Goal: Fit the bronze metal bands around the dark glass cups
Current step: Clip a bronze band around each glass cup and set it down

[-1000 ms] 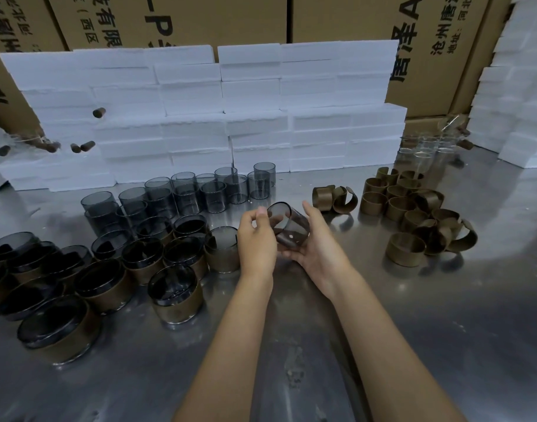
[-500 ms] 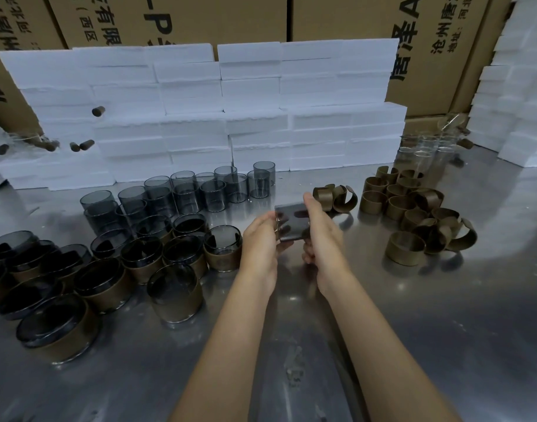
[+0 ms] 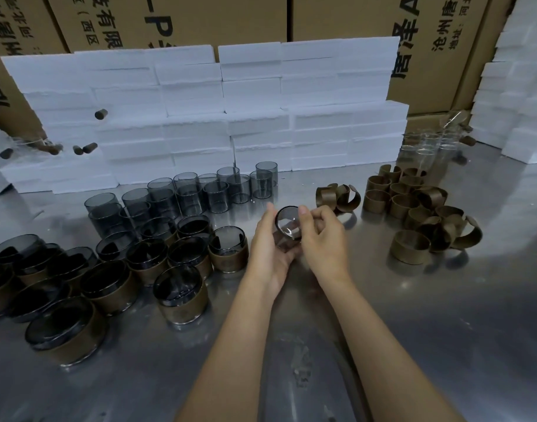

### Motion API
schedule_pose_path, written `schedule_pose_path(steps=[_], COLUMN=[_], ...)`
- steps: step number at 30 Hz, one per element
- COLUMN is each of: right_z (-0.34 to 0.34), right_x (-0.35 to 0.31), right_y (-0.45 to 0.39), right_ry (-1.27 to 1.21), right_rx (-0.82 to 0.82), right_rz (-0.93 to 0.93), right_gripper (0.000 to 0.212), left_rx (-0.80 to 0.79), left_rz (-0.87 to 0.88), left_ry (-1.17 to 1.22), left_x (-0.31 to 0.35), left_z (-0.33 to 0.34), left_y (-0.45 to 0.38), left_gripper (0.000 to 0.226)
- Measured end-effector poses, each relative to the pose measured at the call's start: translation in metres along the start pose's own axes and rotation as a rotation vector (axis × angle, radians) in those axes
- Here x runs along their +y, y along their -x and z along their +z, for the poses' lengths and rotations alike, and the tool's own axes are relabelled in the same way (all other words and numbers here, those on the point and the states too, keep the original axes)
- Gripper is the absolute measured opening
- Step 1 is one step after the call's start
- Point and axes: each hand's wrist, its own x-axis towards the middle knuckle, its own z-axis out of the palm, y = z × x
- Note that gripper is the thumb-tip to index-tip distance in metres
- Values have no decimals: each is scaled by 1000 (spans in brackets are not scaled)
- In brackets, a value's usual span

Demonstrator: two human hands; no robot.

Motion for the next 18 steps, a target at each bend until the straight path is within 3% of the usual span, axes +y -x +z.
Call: schedule_pose_path(steps=[2, 5, 7, 13, 18], right_z=[-1, -3, -3, -4, 2], right_x=[5, 15, 21, 27, 36], right_y=[-3, -19, -35, -79, -97], right_ry=[14, 27, 151, 635, 843], right_rx=[39, 155, 206, 150, 181], right_rz=[-5, 67, 119, 141, 124], right_gripper=[31, 28, 18, 58, 89], left_rx=[-39, -42, -29, -59, -90], left_rz=[-9, -47, -81, -125, -148], left_ry=[35, 131, 201, 301, 310], left_x=[0, 1, 1, 1, 0], left_z=[-3, -4, -6, -10, -11], left_y=[-4, -8, -12, -21, -24], left_gripper=[59, 37, 30, 21, 22])
